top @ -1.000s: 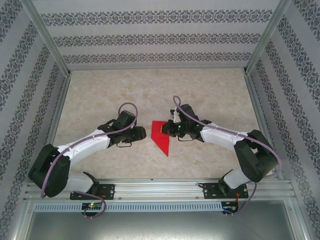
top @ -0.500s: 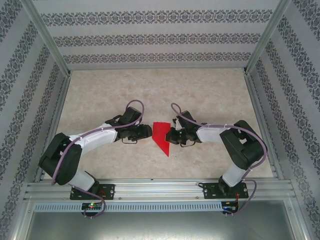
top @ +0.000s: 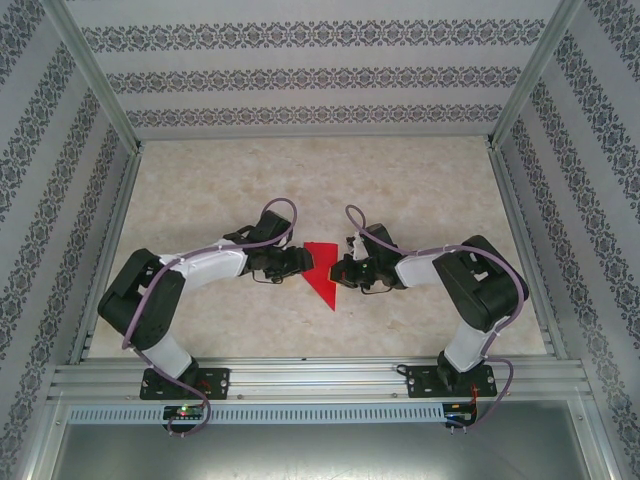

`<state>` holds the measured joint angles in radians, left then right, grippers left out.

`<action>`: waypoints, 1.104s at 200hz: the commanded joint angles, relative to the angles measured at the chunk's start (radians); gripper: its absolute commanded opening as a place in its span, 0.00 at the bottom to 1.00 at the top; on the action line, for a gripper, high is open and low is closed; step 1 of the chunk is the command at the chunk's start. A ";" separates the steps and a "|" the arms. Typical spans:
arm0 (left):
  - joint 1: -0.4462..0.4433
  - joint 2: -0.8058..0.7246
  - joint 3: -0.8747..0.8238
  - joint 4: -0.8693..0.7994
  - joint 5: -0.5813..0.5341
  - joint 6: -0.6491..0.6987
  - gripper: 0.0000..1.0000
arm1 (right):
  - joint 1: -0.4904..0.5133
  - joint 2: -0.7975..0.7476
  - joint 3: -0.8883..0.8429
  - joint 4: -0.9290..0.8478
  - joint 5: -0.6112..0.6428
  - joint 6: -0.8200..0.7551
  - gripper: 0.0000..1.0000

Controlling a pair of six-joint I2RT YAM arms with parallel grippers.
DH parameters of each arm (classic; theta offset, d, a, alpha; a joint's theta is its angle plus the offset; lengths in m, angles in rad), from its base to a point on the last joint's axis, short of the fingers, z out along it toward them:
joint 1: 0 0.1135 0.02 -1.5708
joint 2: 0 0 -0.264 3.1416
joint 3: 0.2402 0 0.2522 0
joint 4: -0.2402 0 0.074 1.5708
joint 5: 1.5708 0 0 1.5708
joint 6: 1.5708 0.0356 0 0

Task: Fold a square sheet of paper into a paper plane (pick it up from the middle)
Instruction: Fold the wing for the fifth time at the center of the table.

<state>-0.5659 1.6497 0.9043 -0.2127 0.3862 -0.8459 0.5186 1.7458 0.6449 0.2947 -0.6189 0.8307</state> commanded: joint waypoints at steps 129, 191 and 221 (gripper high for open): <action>0.012 0.101 0.015 0.117 0.050 -0.122 0.44 | -0.025 0.068 -0.051 -0.037 0.061 -0.019 0.03; 0.012 0.096 -0.017 0.216 0.078 -0.188 0.45 | -0.028 0.085 -0.045 -0.041 0.058 -0.027 0.03; 0.012 0.102 -0.023 0.273 0.089 -0.220 0.47 | -0.029 0.099 -0.038 -0.041 0.051 -0.030 0.04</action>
<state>-0.5606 1.7458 0.8940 -0.0242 0.4549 -1.0164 0.4976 1.7660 0.6327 0.3397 -0.6693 0.8307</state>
